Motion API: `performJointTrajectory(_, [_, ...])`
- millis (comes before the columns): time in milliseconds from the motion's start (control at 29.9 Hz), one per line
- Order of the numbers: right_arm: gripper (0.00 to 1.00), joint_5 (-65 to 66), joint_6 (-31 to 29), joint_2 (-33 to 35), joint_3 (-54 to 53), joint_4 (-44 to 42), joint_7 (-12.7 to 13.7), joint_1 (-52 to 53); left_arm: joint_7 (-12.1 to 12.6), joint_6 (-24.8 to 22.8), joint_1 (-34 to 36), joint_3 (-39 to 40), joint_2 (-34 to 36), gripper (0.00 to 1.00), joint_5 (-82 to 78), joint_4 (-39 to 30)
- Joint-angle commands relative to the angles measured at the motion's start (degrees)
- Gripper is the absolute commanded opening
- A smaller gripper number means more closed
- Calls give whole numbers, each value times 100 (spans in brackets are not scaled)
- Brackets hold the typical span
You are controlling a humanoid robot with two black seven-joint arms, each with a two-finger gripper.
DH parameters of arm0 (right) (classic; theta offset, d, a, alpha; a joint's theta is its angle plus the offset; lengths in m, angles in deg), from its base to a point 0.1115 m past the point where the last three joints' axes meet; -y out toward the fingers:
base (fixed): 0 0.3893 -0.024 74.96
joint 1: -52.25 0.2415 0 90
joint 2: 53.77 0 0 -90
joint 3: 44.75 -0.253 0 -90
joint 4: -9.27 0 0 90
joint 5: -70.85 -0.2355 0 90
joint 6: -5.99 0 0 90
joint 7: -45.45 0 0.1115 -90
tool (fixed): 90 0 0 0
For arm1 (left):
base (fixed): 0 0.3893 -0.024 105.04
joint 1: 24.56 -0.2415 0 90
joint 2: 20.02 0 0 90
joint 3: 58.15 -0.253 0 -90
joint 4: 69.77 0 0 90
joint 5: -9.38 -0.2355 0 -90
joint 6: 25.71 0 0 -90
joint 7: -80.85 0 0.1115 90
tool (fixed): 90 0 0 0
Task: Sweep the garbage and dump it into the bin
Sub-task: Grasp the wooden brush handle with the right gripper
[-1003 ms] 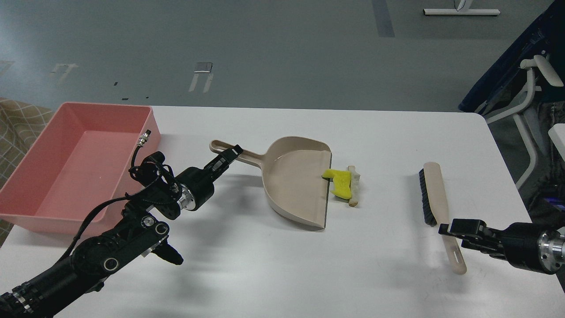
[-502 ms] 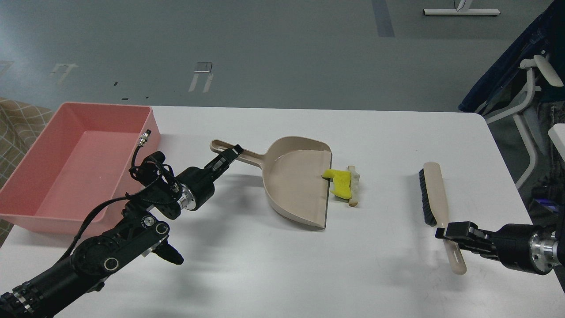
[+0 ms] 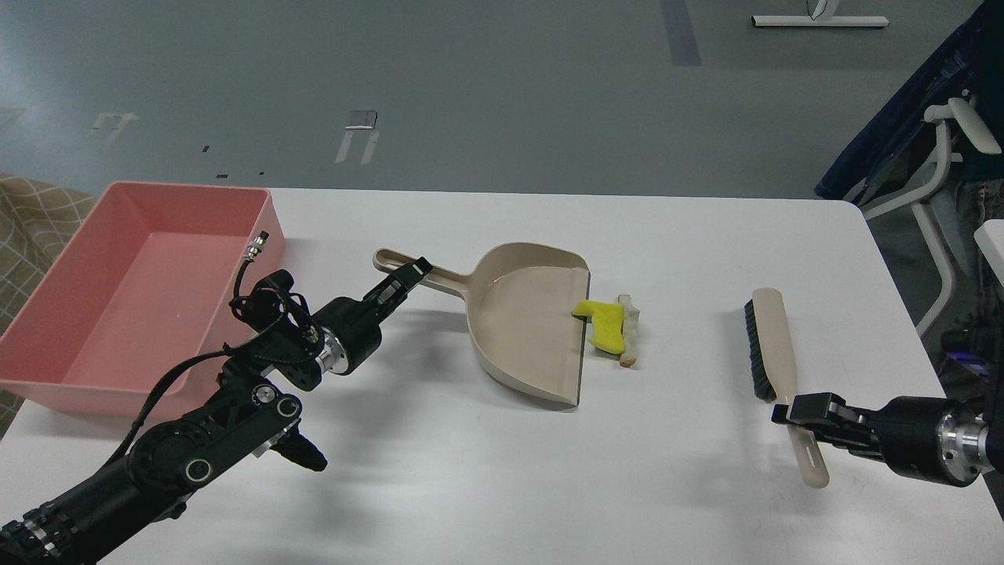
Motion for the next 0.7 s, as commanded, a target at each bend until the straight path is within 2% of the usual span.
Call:
performJointTrajectory(0, [30,-6,0,-1,-5,14,19,-11,-2,-2,6,-1,4,0,0,0])
performJointTrajectory(33, [28,-6,0,-1,3,14,19,-11,-2,-2,6,-1,4,0,0,0])
performJointTrajectory(100, [16,-6,0,-1,3,58,36,-11,-2,-2,6,-1,4,0,0,0])
performJointTrajectory(134, [16,-6,0,-1,3,58,36,-11,-2,-2,6,-1,4,0,0,0])
performJointTrajectory(268, [0,-6,0,-1,3,111,150,-11,-2,-2,6,7,4,0,0,0])
performJointTrajectory(669, [0,-6,-9,60,21,181,282,287,-2,-2,15,16,4,0,0,0])
